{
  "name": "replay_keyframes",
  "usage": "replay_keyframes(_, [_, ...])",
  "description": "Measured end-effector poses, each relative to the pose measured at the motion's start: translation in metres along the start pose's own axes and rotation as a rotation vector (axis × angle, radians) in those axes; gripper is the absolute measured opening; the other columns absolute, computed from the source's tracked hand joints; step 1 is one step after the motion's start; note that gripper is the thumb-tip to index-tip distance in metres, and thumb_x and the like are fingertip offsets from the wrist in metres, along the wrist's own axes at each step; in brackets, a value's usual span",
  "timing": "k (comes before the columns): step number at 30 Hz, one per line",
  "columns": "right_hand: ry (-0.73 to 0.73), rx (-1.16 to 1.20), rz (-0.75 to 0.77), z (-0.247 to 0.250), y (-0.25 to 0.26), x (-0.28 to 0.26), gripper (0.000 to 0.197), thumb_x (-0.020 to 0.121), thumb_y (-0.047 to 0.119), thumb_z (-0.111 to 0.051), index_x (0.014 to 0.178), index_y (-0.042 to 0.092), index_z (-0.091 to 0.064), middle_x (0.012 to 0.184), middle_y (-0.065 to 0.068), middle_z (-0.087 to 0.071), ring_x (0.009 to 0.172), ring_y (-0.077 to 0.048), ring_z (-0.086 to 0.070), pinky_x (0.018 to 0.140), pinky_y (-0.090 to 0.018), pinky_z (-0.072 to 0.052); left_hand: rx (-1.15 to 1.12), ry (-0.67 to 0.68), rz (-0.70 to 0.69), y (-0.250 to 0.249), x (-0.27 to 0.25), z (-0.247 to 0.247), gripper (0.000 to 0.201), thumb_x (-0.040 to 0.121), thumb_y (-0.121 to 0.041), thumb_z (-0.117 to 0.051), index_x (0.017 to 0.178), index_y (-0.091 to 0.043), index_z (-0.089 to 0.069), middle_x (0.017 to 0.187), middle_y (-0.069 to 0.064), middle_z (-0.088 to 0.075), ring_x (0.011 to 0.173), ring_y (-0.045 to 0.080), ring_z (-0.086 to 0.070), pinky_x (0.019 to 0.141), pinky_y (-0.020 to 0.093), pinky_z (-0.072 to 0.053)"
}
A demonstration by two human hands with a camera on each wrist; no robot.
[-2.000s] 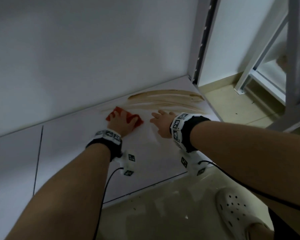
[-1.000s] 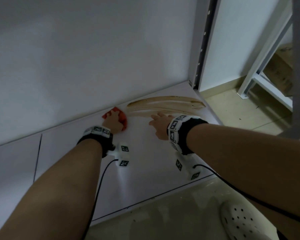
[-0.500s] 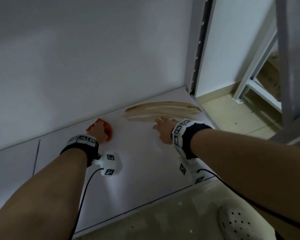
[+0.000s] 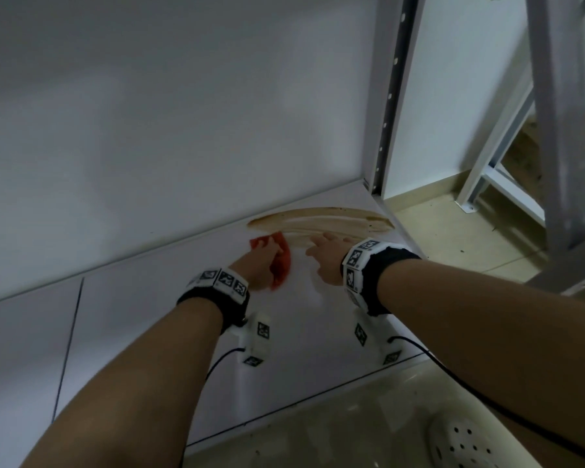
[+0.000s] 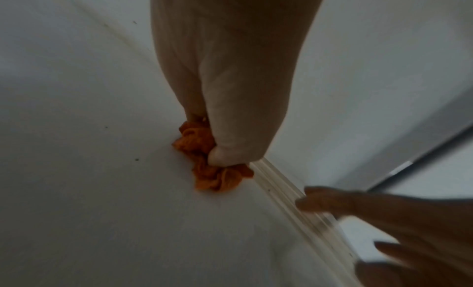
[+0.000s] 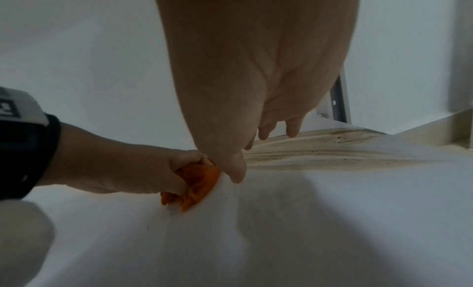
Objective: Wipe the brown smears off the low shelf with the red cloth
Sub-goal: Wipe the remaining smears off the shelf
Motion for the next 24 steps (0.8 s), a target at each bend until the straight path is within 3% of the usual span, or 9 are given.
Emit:
replay_keyframes(2, [0.017, 0.014, -0.009, -0.001, -0.001, 0.0, 0.048, 0.103, 0.01, -0.02, 0.149, 0.002, -0.009, 0.159, -0.012, -0.006, 0.147, -0.02, -0.009, 0.1, -0.018, -0.019, 0.022, 0.029, -0.037, 0.019, -0.007, 0.0, 0.072, 0.089, -0.006, -0.051, 0.151, -0.02, -0.017, 0.156, 0.009, -0.022, 0.139, 0.027, -0.032, 0.112, 0.03, -0.027])
replay_keyframes(4, [0.005, 0.019, -0.022, -0.002, -0.002, -0.004, 0.05, 0.104, 0.012, -0.022, 0.151, 0.005, -0.006, 0.16, -0.01, -0.001, 0.148, -0.022, -0.003, 0.107, -0.021, -0.012, 0.052, 0.038, -0.027, 0.045, -0.012, 0.003, 0.071, 0.088, -0.005, -0.051, 0.15, -0.024, -0.02, 0.151, 0.006, -0.034, 0.132, 0.025, -0.041, 0.109, 0.027, -0.03])
replay_keyframes(7, [-0.005, -0.068, -0.041, -0.004, -0.007, -0.008, 0.055, 0.102, 0.015, -0.033, 0.152, 0.013, -0.009, 0.16, -0.008, 0.004, 0.148, -0.027, 0.004, 0.117, -0.039, -0.007, 0.068, -0.015, 0.086, 0.079, -0.021, 0.013, 0.063, 0.089, -0.007, -0.052, 0.146, -0.018, -0.028, 0.144, 0.011, -0.041, 0.127, 0.028, -0.046, 0.106, 0.03, -0.033])
replay_keyframes(11, [0.02, -0.13, -0.035, -0.007, -0.009, -0.008, 0.058, 0.1, 0.017, -0.04, 0.152, 0.015, -0.014, 0.16, -0.008, 0.004, 0.148, -0.028, 0.004, 0.118, -0.046, -0.009, -0.012, -0.106, 0.214, 0.098, -0.009, 0.023, 0.057, 0.074, -0.023, -0.06, 0.125, -0.001, -0.049, 0.134, 0.014, -0.05, 0.119, 0.029, -0.051, 0.102, 0.036, -0.042])
replay_keyframes(13, [0.016, -0.11, -0.041, -0.008, -0.014, -0.006, 0.059, 0.098, 0.016, -0.042, 0.152, 0.016, -0.015, 0.16, -0.006, 0.004, 0.148, -0.028, 0.004, 0.119, -0.048, -0.012, -0.003, -0.128, 0.227, 0.089, 0.001, 0.023, 0.054, 0.072, -0.022, -0.061, 0.121, -0.001, -0.052, 0.136, 0.015, -0.046, 0.122, 0.031, -0.046, 0.103, 0.04, -0.042])
replay_keyframes(17, [0.012, -0.094, -0.058, -0.011, -0.024, -0.003, 0.062, 0.097, 0.017, -0.045, 0.152, 0.017, -0.016, 0.16, -0.006, 0.004, 0.148, -0.027, 0.003, 0.119, -0.047, -0.013, 0.048, -0.149, 0.182, 0.045, 0.009, 0.02, 0.065, 0.087, -0.015, -0.059, 0.144, -0.004, -0.03, 0.154, 0.021, -0.014, 0.142, 0.036, -0.017, 0.117, 0.042, -0.02])
replay_keyframes(20, [-0.003, -0.099, -0.062, -0.014, -0.027, -0.001, 0.06, 0.097, 0.018, -0.044, 0.151, 0.017, -0.019, 0.16, -0.006, 0.003, 0.148, -0.028, 0.003, 0.119, -0.049, -0.013, 0.046, -0.123, 0.053, 0.003, 0.009, 0.016, 0.06, 0.086, -0.012, -0.06, 0.141, -0.004, -0.036, 0.153, 0.023, -0.013, 0.14, 0.037, -0.019, 0.118, 0.04, -0.019])
replay_keyframes(24, [-0.017, -0.086, -0.044, -0.014, -0.022, 0.003, 0.056, 0.098, 0.017, -0.042, 0.15, 0.017, -0.021, 0.16, -0.006, 0.002, 0.148, -0.029, 0.003, 0.118, -0.05, -0.013, 0.03, -0.022, -0.119, -0.032, -0.005, -0.002, 0.067, 0.09, -0.002, -0.052, 0.149, -0.012, -0.023, 0.159, 0.014, -0.002, 0.147, 0.03, -0.011, 0.117, 0.034, -0.016])
Point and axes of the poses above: each hand's wrist, its own x-axis towards the middle knuckle, its own z-axis out of the back of the hand, y = z × x, the point moved 8 cm from there along x, towards the middle knuckle
